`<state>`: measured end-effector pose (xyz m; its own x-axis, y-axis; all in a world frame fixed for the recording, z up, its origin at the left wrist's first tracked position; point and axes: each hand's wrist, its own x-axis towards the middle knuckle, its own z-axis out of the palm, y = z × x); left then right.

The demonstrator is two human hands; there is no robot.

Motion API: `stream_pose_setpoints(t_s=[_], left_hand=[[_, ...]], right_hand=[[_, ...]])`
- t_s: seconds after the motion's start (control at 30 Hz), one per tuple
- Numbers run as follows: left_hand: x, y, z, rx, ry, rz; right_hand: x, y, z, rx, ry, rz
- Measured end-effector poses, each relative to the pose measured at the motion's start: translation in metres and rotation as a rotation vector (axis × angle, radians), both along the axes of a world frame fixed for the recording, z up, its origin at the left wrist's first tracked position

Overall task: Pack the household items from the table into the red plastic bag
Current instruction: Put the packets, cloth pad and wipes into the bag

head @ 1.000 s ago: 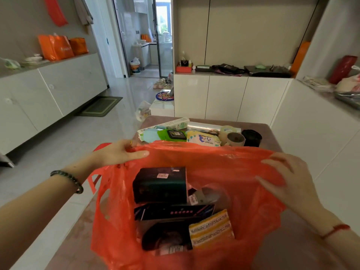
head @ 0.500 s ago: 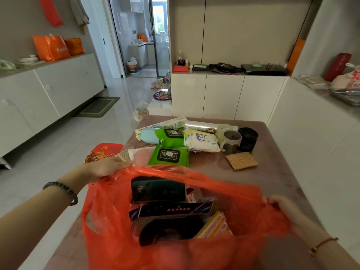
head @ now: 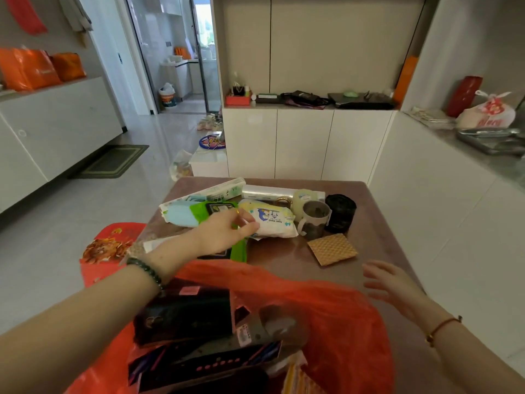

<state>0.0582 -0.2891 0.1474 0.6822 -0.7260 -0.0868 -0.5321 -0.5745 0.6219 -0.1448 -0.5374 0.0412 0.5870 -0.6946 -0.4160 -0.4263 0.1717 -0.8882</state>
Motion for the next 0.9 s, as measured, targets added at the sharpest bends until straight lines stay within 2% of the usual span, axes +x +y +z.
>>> stream_pose_setpoints(t_s=[0.13, 0.3, 0.4, 0.6, 0.67, 0.8, 0.9], left_hand=[[0.002, -0.064, -0.027, 0.139, 0.119, -0.111], [0.016, -0.125, -0.063, 0.317, 0.233, -0.108], [0.019, -0.147, -0.081, 0.339, 0.279, -0.112], [0.017, -0.158, -0.108, 0.316, 0.418, -0.103], [0.015, -0.155, -0.109, 0.298, 0.419, -0.102], [0.012, -0.144, -0.097, 0.236, 0.412, -0.082], [-0.001, -0.13, -0.073, 0.09, 0.416, -0.111]], right_hand=[[0.04, -0.025, -0.018, -0.177, 0.142, 0.034], [0.087, -0.052, -0.048, -0.352, 0.236, 0.086], [0.107, -0.064, -0.07, -0.42, 0.278, 0.089], [0.133, -0.07, -0.091, -0.512, 0.514, 0.04], [0.131, -0.075, -0.094, -0.389, 0.468, 0.015], [0.107, -0.067, -0.081, -0.185, 0.188, -0.024], [0.08, -0.04, -0.04, -0.22, -0.095, -0.013]])
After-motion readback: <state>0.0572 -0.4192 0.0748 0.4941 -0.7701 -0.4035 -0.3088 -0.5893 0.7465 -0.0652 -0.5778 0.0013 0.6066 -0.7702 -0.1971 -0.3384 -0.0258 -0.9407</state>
